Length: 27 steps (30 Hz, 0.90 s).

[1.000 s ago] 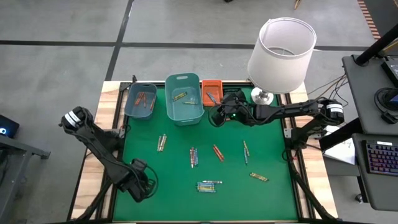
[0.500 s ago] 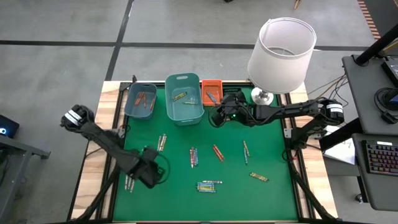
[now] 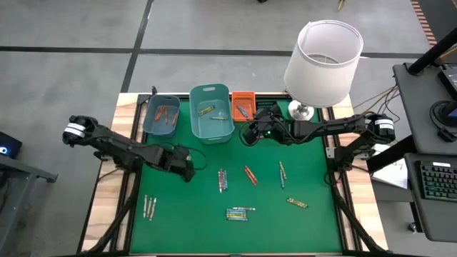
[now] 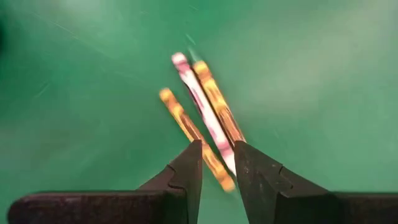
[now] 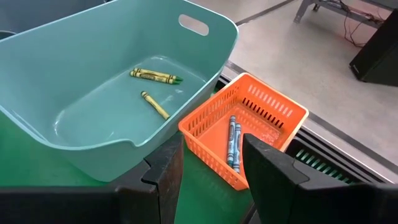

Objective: Sort crayons
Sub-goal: Put the green crayon into the green bin

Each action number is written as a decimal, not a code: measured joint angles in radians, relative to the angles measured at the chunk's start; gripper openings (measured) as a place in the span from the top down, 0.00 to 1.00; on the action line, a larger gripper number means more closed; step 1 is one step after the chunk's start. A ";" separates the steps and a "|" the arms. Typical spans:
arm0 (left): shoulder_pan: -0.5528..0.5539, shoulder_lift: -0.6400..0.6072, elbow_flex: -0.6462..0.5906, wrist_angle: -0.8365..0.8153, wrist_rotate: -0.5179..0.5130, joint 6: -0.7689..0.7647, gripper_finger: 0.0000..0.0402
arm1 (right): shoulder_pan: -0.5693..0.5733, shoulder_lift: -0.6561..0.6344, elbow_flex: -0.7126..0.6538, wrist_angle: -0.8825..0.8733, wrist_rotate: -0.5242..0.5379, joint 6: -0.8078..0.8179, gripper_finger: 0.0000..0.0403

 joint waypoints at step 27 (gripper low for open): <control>0.065 0.039 -0.135 0.175 -0.096 -0.029 0.71 | 0.000 0.000 -0.001 -0.006 -0.001 0.027 0.62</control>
